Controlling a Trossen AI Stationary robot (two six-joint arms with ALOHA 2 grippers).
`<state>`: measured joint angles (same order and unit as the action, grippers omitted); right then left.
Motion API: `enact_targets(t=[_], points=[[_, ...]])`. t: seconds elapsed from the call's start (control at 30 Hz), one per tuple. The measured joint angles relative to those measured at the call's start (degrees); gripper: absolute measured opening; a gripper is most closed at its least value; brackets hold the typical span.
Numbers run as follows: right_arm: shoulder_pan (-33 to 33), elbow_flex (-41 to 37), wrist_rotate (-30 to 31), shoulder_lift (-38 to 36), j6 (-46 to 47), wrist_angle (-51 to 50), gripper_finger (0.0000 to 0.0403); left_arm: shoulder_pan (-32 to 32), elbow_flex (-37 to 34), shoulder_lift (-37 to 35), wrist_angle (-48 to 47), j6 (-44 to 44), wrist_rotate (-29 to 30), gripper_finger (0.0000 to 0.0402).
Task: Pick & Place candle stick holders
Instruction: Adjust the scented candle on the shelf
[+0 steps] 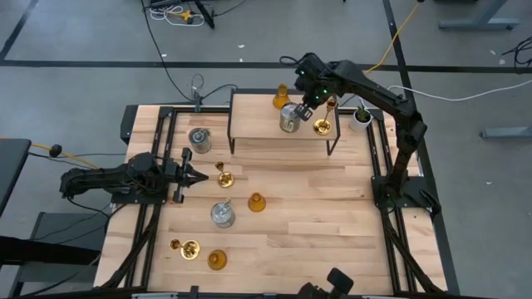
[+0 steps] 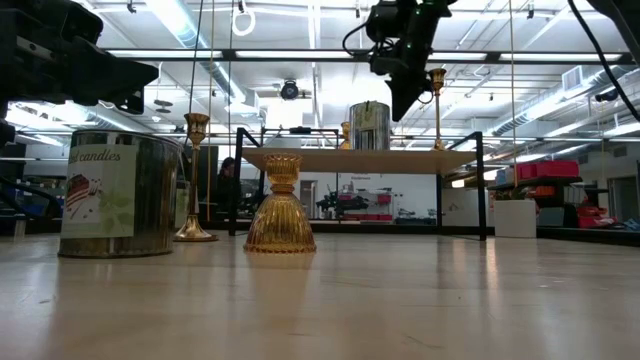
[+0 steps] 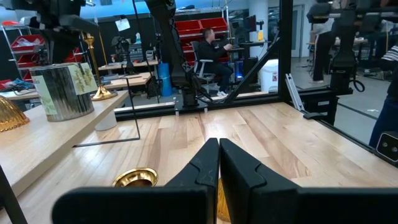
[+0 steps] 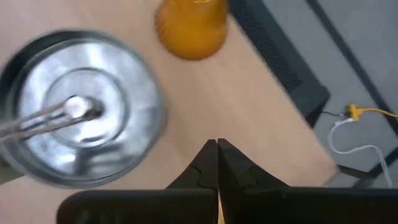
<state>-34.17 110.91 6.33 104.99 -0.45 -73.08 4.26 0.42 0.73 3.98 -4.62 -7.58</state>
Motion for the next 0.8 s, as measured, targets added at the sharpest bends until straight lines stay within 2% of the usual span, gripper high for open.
enact_targets(t=[0.5,0.8], points=[[0.71,-2.89,-13.37,0.07,0.02,6.25,0.0000,0.00,-0.01,0.00,-0.01,-0.01,0.00,0.0018],[0.81,-2.89,-9.80,-0.24,-0.02,9.33,0.0000,0.00,-0.01,0.00,0.01,-0.01,-0.01,0.0018]])
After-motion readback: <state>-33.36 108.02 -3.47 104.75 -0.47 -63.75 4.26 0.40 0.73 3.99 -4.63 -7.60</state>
